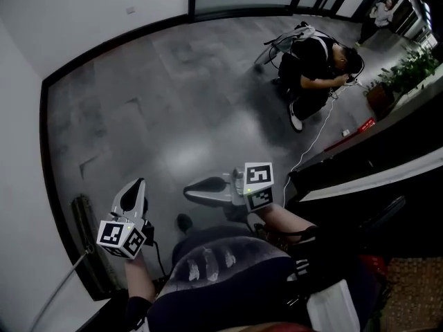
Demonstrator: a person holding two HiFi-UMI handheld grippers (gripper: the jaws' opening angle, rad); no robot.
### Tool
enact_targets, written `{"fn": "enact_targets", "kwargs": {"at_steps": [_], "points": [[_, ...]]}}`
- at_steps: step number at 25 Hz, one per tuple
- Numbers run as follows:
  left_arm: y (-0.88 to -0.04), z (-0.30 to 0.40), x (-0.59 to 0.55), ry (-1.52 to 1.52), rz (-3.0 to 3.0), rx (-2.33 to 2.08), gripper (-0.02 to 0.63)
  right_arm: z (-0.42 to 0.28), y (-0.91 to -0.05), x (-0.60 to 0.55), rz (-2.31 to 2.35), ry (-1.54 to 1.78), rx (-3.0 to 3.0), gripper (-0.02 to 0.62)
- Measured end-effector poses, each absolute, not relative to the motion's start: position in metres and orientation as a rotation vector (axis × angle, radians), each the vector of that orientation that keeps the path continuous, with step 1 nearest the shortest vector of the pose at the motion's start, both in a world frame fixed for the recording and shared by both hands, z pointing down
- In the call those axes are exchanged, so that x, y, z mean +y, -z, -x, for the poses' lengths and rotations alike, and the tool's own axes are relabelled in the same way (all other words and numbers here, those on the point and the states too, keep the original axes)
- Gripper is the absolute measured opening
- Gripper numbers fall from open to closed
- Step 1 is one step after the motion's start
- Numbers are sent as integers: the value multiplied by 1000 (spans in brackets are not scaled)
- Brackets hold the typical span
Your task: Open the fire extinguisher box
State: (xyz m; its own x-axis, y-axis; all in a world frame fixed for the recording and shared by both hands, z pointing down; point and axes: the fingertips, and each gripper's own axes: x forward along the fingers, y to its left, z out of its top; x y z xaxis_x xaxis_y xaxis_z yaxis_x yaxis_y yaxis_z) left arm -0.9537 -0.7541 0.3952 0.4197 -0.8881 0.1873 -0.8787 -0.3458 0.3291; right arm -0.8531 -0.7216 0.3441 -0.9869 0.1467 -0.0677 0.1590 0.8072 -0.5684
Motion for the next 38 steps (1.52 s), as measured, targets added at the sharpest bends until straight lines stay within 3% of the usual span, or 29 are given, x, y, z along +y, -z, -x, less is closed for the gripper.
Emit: {"fn": "enact_targets", "kwargs": {"at_steps": [10,14,24,33,38], "points": [[-401,1010,-774,44,-2356,-1433,-2,910,-352,-745,-79,1017,2926,2],[-397,999,-792,56,-2427,-1396,-2,908,-347,-754,-60,946,2957,2],[-389,945,-863,-83,-2428,-1333,-2,853,-368,-860,207,818,3049,2],[-348,836,-980,33,-2518,-1387,-2,734,-346,-988,300,671,2891,2],[-356,813,-988,-38,-2535,-1316,-2,721,-341,-996,249,610,2883,2]]}}
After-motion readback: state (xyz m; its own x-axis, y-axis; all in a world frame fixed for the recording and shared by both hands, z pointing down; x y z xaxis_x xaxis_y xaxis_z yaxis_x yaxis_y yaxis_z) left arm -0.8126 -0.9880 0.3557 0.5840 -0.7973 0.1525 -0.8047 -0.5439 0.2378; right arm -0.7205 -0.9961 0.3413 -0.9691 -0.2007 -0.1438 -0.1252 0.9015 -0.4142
